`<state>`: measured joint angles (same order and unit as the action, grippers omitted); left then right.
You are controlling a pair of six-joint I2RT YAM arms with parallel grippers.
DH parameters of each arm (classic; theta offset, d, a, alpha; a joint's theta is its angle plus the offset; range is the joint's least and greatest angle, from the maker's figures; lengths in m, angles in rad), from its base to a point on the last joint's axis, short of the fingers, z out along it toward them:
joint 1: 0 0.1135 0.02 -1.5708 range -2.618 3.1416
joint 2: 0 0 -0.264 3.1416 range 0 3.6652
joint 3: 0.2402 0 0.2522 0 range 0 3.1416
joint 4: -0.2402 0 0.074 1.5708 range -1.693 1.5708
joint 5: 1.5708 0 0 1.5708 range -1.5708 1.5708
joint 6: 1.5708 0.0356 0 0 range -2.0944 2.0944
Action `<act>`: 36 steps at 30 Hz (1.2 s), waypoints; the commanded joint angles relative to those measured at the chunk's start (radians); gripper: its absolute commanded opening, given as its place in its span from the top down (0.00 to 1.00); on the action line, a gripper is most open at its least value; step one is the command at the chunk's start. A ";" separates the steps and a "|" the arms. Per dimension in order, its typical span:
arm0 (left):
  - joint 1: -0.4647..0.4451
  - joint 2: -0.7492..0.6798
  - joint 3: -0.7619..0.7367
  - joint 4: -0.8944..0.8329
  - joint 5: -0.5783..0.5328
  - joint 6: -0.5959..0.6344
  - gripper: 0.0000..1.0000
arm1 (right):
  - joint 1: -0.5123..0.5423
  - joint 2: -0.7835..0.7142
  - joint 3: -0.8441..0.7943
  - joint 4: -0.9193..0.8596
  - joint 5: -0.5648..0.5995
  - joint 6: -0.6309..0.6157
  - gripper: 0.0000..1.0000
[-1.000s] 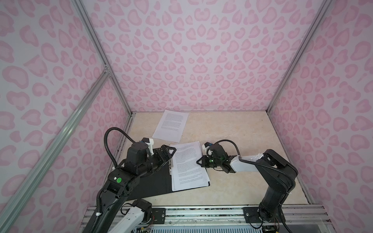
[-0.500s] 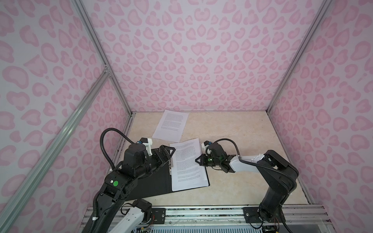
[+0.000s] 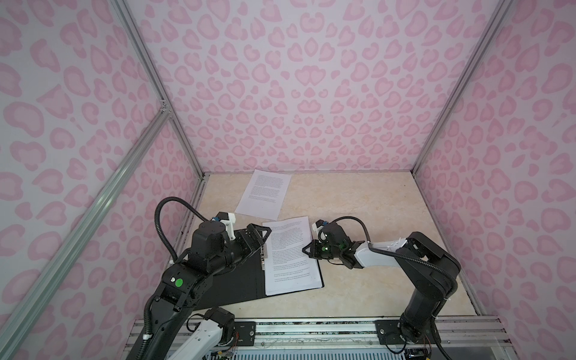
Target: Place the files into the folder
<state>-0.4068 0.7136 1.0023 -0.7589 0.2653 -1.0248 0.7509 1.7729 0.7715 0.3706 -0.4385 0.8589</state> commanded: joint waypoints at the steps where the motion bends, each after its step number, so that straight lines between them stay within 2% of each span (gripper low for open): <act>1: 0.000 0.004 0.012 0.025 0.005 0.012 0.03 | 0.001 -0.007 -0.006 0.001 -0.003 -0.016 1.00; 36: 0.000 0.026 0.006 0.053 0.020 0.023 0.03 | 0.022 -0.004 0.015 -0.060 -0.019 -0.072 1.00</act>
<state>-0.4068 0.7383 1.0023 -0.7357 0.2810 -1.0080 0.7723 1.7668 0.7811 0.3225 -0.4500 0.8024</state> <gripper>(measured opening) 0.975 0.053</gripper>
